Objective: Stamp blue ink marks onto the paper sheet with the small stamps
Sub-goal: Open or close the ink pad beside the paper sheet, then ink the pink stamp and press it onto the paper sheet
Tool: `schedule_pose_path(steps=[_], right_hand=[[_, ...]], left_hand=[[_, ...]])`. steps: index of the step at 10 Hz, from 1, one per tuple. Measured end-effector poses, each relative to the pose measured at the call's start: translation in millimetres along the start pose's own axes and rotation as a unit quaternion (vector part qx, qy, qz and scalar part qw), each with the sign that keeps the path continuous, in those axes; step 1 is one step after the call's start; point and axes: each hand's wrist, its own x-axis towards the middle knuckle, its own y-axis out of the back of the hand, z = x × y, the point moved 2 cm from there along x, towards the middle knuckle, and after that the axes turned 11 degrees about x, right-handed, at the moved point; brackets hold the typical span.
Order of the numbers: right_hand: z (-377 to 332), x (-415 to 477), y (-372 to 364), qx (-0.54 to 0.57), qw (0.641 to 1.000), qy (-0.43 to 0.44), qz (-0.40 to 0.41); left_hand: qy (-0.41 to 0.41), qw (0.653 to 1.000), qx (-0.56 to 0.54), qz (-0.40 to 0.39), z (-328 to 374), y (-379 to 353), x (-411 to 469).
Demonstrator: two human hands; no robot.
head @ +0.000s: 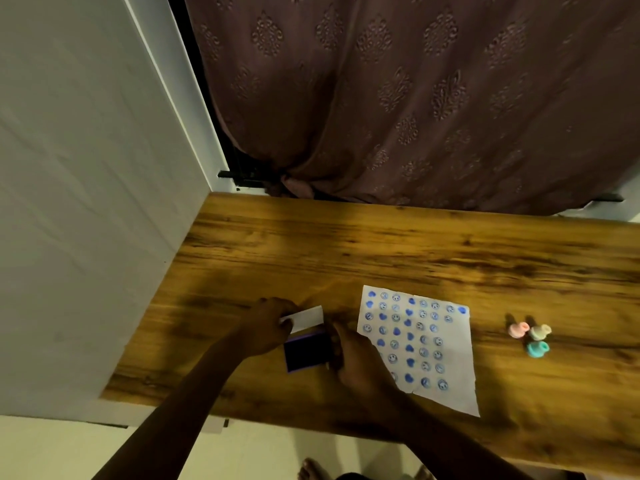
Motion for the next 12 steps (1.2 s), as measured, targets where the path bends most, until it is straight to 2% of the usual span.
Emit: schedule_pose_path(steps=[1,2,3,4,5,6,7,8,9,11,12], right_hand=[[2,1,-4,-0.001,0.998,-0.033,0.05],[3,3,0,0.073,0.997,0.018,0.016],[4,1,0,0.047,0.996,0.074,-0.005],[5,1,-7,0.068,0.992,0.008,0.102],[7,3,-10,0.109,0.983,-0.017,0.144],[4,2,-7,0.075,0.994,0.0,0.083],[6,3,-2,0.081,0.994,-0.016,0.067],[4,2,5,0.028,0.999,0.042,-0.004],[-1,-3,12,0.025,0.998,0.049,0.01],[1,-15,49,0.168,0.98,0.065,0.081],[10,-23,75,0.193,0.974,0.06,0.106]], left_hand=[[0.002,1.0,-0.023,0.007,-3,0,3],[0.014,0.999,-0.031,0.018,-9,-3,7],[0.032,0.999,-0.03,0.024,-12,-5,11],[0.04,0.999,-0.02,0.024,-13,-7,13],[0.033,0.999,-0.001,0.029,-13,-9,14],[0.041,0.998,0.001,0.037,-13,-12,15],[0.046,0.998,-0.003,0.04,-13,-13,15],[0.048,0.998,-0.001,0.045,-12,-12,14],[0.045,0.997,-0.001,0.067,-8,-8,10],[0.019,0.988,-0.087,0.13,33,3,3],[0.011,0.984,-0.121,0.13,68,6,2]])
